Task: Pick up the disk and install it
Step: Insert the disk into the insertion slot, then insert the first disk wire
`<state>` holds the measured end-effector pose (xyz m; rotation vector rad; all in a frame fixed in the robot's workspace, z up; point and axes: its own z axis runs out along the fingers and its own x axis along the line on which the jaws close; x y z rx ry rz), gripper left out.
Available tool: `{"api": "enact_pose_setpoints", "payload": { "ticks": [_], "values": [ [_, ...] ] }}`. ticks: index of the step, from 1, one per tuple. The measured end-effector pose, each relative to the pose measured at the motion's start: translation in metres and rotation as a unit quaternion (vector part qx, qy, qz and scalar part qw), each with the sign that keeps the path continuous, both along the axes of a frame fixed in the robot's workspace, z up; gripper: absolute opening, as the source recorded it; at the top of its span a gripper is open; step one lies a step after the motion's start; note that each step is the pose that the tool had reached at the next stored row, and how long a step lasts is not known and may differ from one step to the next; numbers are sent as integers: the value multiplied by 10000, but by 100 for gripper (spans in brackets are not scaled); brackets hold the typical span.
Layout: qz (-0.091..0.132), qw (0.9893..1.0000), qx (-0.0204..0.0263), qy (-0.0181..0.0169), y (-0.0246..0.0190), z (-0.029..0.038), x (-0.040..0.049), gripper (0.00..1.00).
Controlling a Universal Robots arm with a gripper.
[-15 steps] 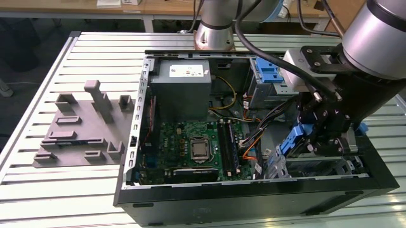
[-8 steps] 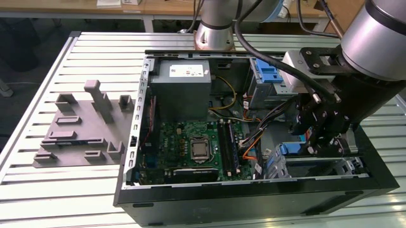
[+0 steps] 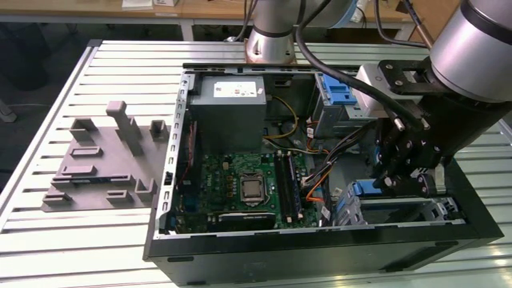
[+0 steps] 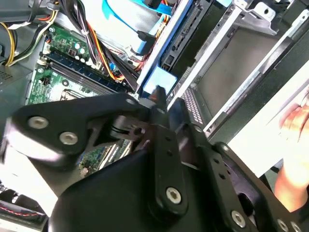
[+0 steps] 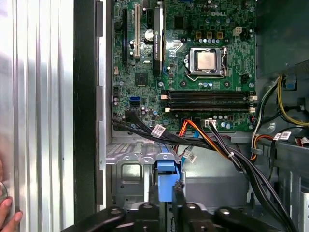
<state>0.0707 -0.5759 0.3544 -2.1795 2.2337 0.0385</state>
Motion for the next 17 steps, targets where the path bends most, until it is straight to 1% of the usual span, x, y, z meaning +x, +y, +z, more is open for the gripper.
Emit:
{"api": "enact_pose_setpoints", "payload": {
  "ticks": [1,3,5,17],
  "values": [
    [0,10000,0,0,0,0,0,24],
    [0,10000,0,0,0,-1,0,13],
    [0,10000,0,0,0,-1,0,11],
    [0,10000,0,0,0,-8,0,11]
  ]
}}
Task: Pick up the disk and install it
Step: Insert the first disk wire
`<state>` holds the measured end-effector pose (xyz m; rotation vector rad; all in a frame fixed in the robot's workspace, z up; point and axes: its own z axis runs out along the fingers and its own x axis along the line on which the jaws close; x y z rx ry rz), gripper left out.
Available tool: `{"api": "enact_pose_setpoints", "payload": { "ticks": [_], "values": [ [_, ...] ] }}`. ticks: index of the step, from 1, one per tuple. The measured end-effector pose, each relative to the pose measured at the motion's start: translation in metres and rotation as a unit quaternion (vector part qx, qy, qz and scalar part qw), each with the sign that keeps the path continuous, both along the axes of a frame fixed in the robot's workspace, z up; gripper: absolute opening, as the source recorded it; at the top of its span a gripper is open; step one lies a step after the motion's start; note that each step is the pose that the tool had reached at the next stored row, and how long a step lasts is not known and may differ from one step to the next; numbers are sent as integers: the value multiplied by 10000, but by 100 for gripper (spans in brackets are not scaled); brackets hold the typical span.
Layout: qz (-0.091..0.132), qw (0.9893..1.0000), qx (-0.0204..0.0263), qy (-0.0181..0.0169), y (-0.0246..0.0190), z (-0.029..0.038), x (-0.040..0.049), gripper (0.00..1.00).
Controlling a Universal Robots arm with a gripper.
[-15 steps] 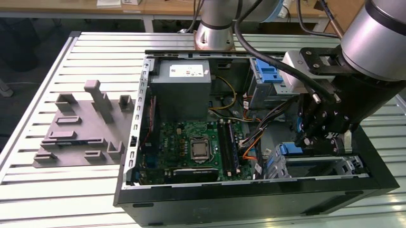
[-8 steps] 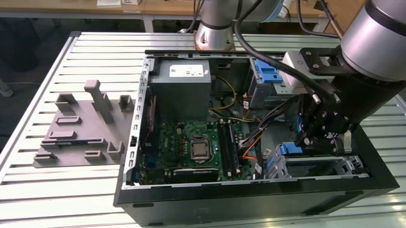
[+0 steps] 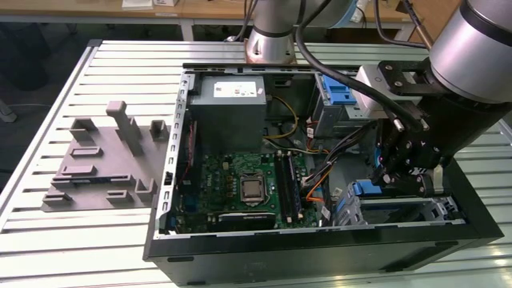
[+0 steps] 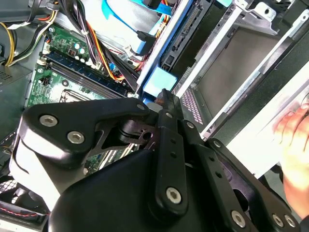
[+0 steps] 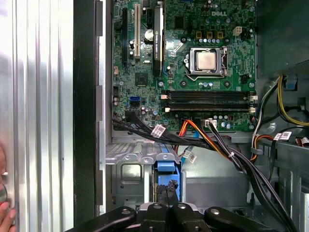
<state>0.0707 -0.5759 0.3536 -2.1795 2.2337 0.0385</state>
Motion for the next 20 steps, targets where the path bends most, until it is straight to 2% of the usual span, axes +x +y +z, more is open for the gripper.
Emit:
{"api": "enact_pose_setpoints", "payload": {
  "ticks": [3,7,20],
  "values": [
    [0,10000,0,0,0,0,1,11],
    [0,10000,0,0,0,-1,57,11],
    [0,10000,0,0,6,-1,446,11]
  ]
}}
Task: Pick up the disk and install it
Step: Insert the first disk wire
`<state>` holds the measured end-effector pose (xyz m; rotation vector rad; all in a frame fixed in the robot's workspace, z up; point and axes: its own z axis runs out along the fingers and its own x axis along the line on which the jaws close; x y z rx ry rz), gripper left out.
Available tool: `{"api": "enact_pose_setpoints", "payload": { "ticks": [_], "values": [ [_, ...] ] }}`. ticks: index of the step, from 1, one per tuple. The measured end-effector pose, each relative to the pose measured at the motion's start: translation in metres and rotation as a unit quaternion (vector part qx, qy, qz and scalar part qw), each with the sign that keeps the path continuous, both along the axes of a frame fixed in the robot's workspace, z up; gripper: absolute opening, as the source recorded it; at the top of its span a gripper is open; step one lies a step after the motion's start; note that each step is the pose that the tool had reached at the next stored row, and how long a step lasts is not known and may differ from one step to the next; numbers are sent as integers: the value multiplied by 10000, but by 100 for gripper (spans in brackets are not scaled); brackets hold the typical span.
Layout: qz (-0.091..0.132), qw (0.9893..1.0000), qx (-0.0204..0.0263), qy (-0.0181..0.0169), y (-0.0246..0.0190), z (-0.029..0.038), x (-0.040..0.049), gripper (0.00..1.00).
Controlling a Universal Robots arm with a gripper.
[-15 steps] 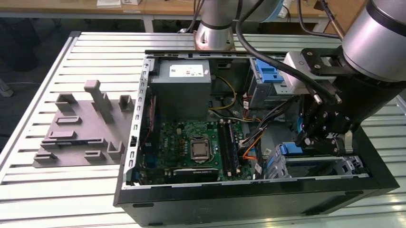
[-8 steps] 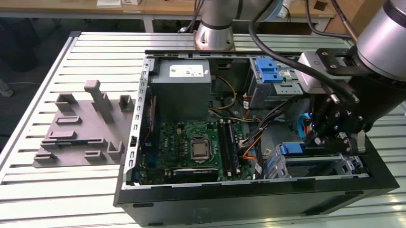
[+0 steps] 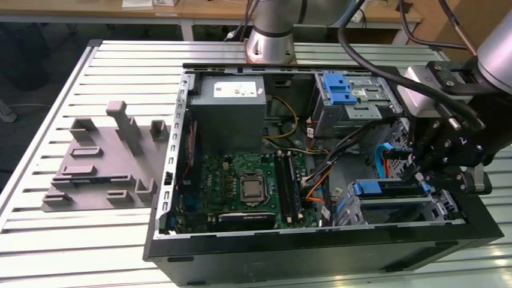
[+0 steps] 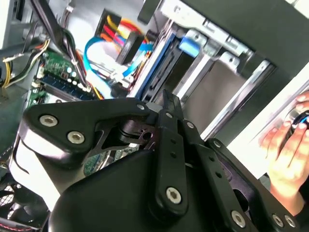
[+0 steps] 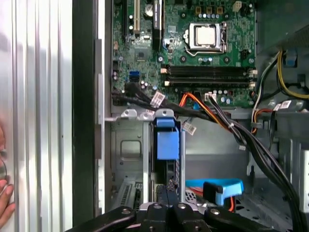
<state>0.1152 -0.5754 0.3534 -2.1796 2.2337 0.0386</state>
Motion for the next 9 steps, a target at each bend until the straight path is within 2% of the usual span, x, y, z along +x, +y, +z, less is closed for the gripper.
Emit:
{"api": "enact_pose_setpoints", "payload": {
  "ticks": [4,9],
  "values": [
    [-1,10000,0,-1,10,9,26,11],
    [0,10000,1,-8,38,63,41,11]
  ]
}}
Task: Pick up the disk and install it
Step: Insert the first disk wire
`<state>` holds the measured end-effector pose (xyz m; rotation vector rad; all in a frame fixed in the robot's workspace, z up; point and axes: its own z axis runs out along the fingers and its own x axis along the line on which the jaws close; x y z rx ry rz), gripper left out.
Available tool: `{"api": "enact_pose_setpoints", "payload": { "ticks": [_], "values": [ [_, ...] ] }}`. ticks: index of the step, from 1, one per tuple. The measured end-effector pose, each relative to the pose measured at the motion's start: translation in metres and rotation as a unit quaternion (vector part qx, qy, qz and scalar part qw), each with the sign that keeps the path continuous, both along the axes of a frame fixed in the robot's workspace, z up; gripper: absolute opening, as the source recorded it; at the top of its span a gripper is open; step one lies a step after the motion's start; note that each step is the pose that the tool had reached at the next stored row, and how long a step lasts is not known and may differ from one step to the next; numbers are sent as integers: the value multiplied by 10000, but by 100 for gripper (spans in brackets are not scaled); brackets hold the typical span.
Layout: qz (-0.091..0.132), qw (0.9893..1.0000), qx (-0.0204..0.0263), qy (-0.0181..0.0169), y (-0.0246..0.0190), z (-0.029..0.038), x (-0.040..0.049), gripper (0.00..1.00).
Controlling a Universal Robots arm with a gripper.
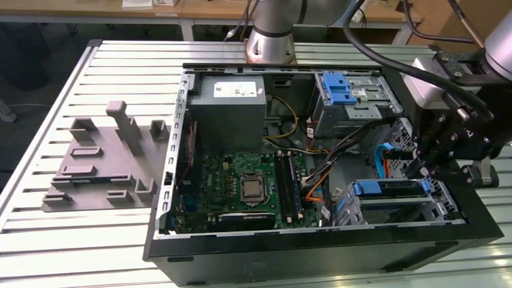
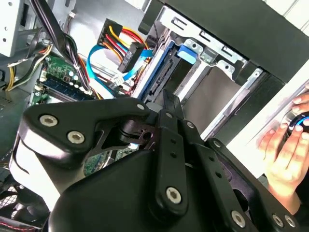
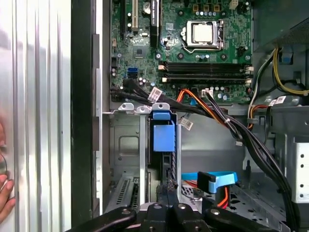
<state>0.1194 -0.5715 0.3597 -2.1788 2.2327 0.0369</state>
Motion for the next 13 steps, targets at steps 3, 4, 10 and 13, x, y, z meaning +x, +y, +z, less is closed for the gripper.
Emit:
{"api": "enact_pose_setpoints", "payload": {
  "ticks": [3,4,10,13],
  "values": [
    [0,10000,-1,-1,10,16,16,11],
    [0,10000,1,-4,13,19,20,11],
    [-8,9999,2,-134,42,24,26,11],
    [-10,9998,2,-190,76,24,27,11]
  ]
}}
